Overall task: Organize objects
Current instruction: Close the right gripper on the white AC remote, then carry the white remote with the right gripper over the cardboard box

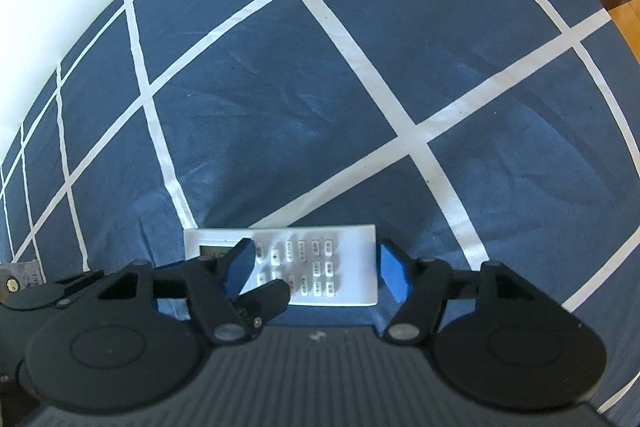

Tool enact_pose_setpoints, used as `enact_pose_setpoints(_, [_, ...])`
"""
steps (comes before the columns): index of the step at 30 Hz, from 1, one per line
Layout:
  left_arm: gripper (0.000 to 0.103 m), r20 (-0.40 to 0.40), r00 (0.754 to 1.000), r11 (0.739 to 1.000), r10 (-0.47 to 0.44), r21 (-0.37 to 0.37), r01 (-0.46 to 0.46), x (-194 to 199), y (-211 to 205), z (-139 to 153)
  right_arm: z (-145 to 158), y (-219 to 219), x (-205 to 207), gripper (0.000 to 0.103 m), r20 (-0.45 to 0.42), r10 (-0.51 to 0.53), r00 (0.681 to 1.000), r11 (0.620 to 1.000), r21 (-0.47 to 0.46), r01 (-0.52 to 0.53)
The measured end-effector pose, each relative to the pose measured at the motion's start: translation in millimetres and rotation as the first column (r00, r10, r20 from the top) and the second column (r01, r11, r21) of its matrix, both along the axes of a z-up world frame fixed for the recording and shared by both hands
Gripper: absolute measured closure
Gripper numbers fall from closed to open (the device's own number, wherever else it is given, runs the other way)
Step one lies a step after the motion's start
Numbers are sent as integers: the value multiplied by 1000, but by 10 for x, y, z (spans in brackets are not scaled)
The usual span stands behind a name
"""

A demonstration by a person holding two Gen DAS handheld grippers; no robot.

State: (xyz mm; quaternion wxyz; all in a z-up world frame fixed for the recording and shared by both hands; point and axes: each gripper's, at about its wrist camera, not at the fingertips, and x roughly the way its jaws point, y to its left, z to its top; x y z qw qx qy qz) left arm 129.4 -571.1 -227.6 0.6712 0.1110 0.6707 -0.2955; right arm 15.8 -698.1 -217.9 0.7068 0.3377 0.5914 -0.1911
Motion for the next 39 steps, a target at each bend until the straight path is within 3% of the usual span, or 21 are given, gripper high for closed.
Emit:
enact_pose_setpoints(18, [36,18,1000,1000,25,8,-25,-69,148,114,59,99,-10,37,27,37,999,999,-9,-37])
enact_pose_setpoints(28, [35,86,992,996,89,0,-89,-203,487,527,420,410,-20,37,90,104,991,994,-27,-102])
enact_pose_setpoints(39, [35,162,975,989,151,-16,-150,-671,1048,1053,906,981,-294,37,163,164,973,986,-55,-157])
